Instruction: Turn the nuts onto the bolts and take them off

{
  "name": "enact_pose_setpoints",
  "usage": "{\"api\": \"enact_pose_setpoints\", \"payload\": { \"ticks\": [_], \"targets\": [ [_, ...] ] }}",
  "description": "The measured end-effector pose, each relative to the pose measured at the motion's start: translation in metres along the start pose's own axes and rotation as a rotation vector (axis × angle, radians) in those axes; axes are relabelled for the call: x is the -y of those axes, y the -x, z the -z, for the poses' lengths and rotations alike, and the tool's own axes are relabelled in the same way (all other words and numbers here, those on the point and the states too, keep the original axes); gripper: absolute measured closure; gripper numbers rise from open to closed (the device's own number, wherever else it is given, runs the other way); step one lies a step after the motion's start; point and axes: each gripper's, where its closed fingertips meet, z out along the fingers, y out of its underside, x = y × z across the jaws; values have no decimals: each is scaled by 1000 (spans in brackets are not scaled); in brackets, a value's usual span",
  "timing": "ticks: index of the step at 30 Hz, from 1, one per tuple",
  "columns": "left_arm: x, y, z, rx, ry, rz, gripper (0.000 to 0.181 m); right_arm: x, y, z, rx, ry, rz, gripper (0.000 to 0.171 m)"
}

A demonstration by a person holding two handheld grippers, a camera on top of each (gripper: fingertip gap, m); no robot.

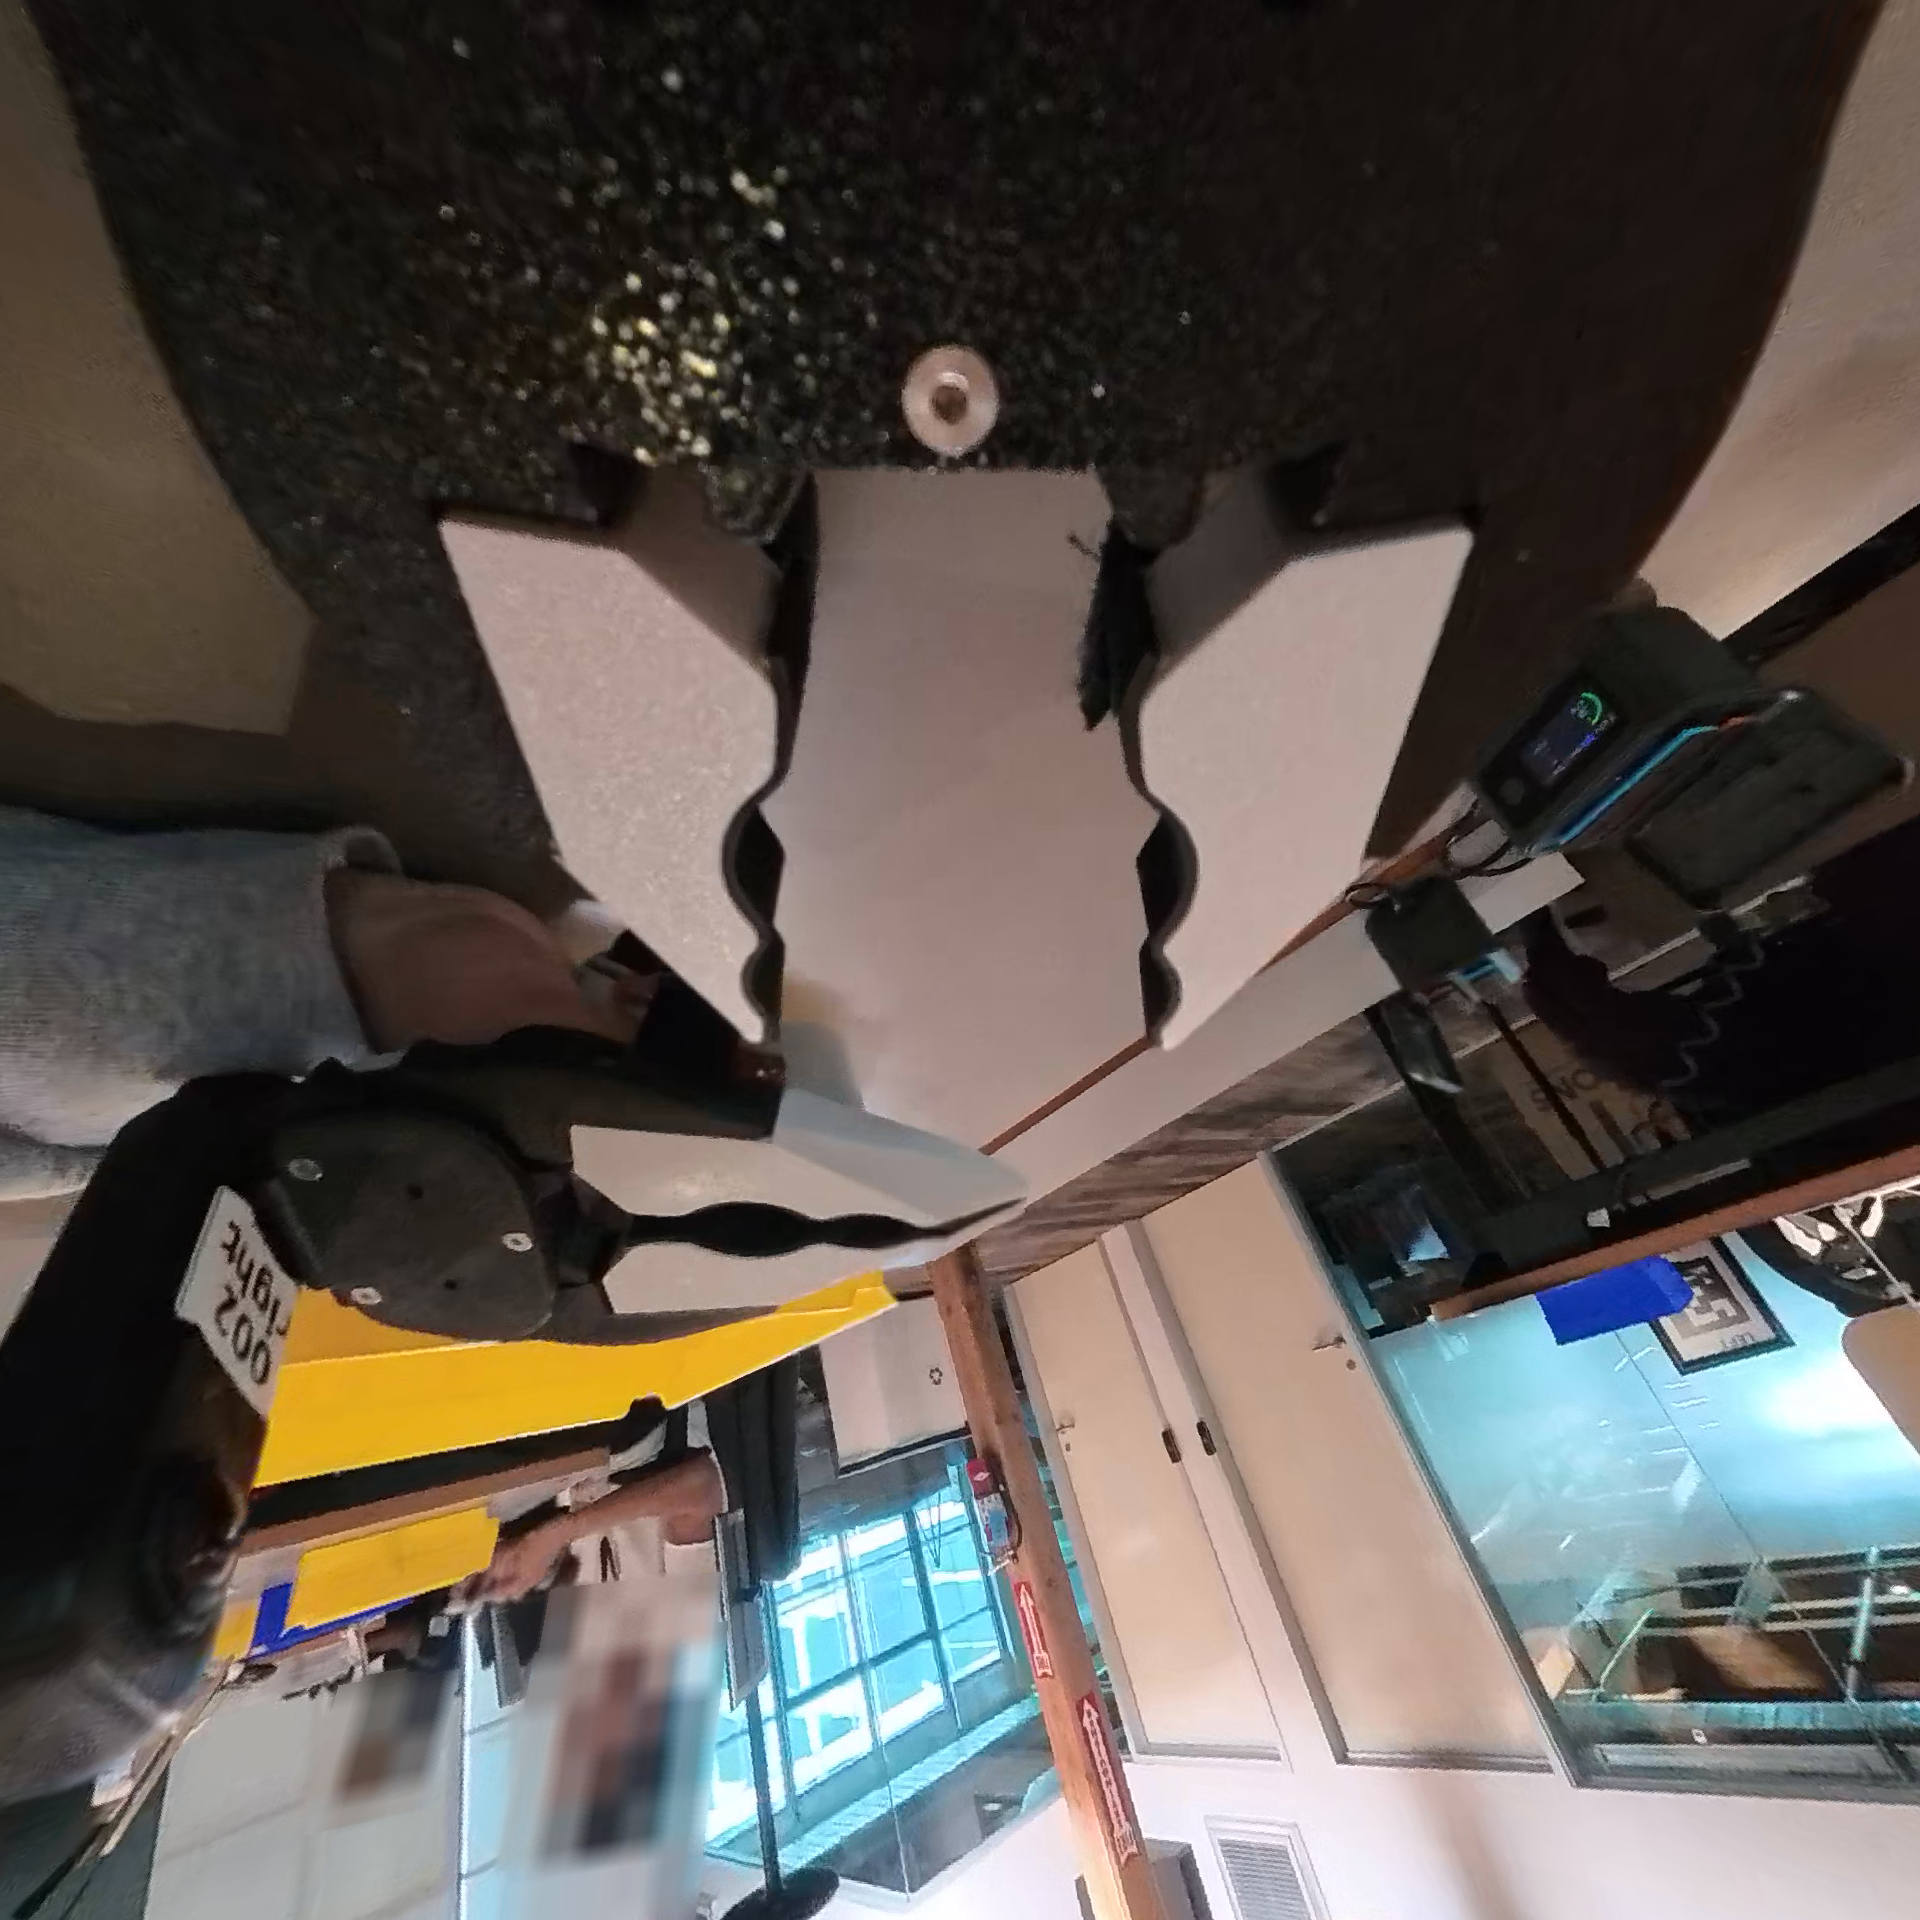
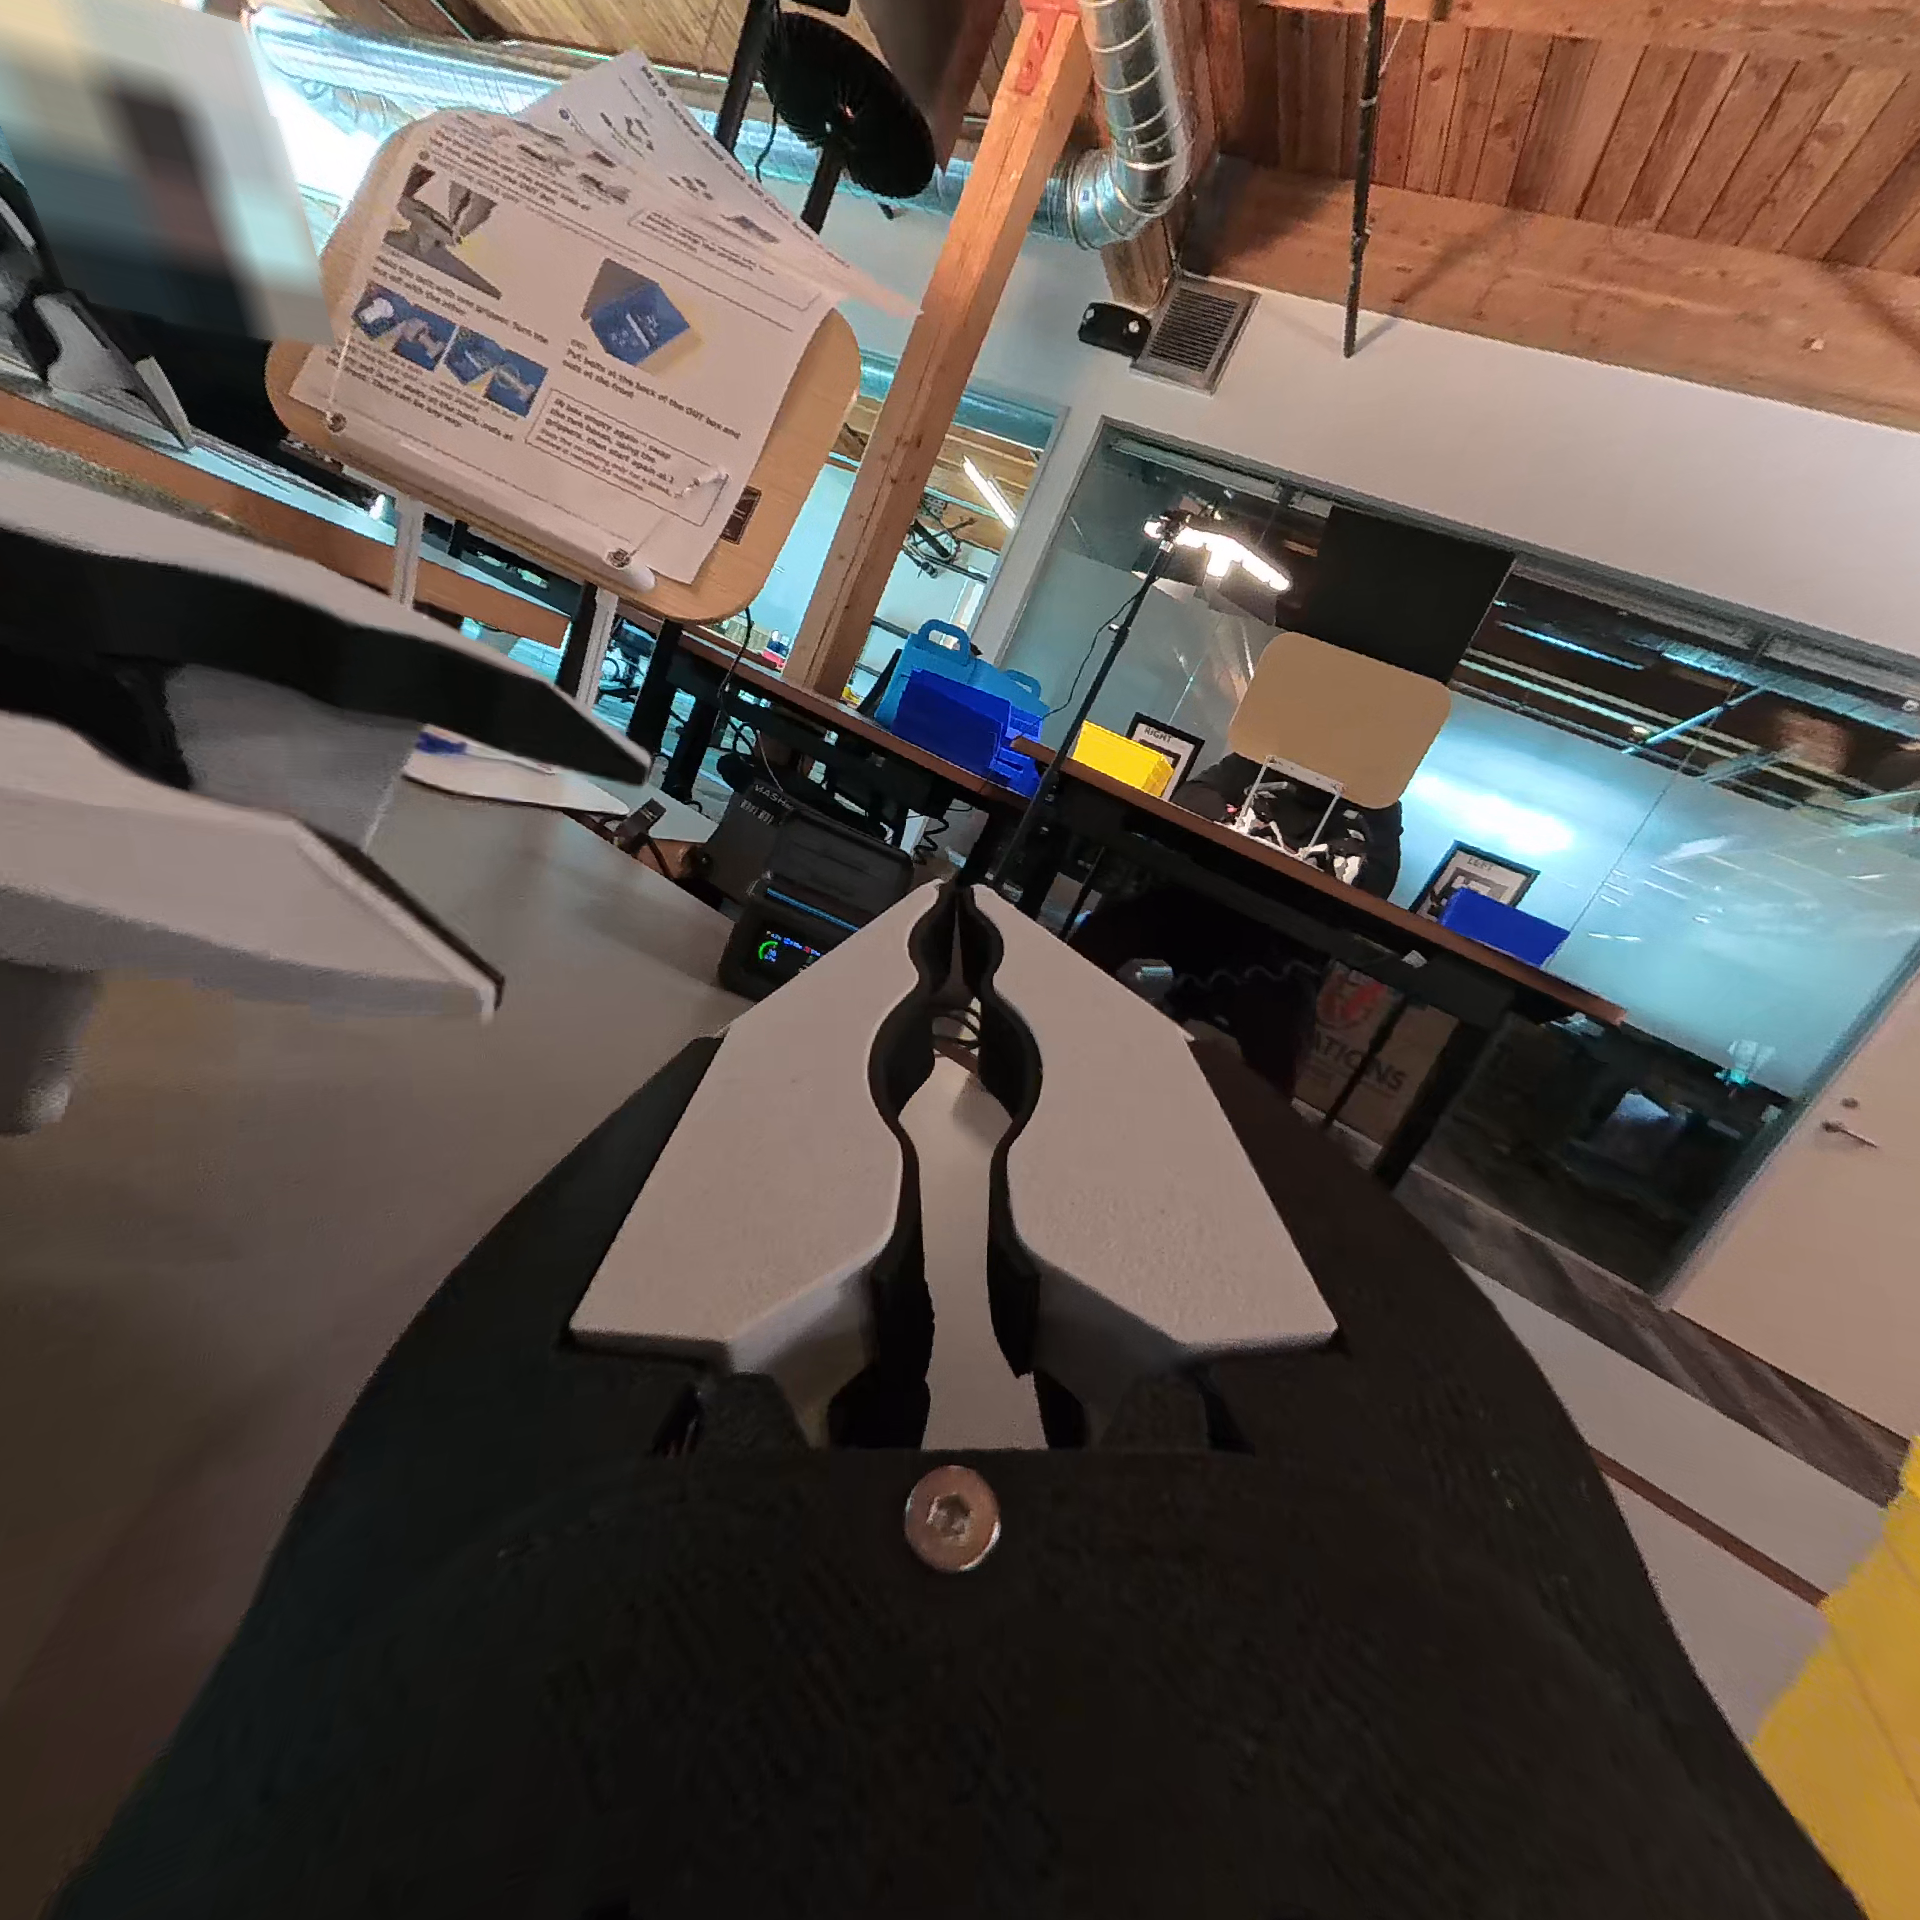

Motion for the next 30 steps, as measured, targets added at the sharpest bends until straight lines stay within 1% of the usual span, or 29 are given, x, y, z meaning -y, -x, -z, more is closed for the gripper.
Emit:
{"api": "enact_pose_setpoints", "payload": {
  "ticks": [3,6,9,13,17,24,27,28,29,30],
  "targets": [
    [-9,-1,-7,-14,35,4,115,-6,-8,0,-33,23,-4,171],
    [-5,3,-9,-15,3,62,116,-18,-18,-3,-86,81,-4,171],
    [0,8,-8,-1,-18,77,117,-29,-25,-5,-137,147,17,171],
    [10,17,-2,35,-49,43,118,-39,-25,-8,-157,217,79,171],
    [14,23,1,43,-76,93,118,-41,-20,-10,-161,247,159,171],
    [13,26,1,48,-76,108,118,-34,-2,-16,-98,212,249,167],
    [10,22,-1,45,-59,86,118,-31,4,-16,-61,183,231,166],
    [10,21,-2,46,-55,72,118,-26,7,-16,-37,151,200,162],
    [9,20,-4,53,-53,55,118,-19,13,-15,10,96,146,155],
    [8,20,-5,65,-51,36,117,-12,18,-14,56,40,79,143]
  ]
}}
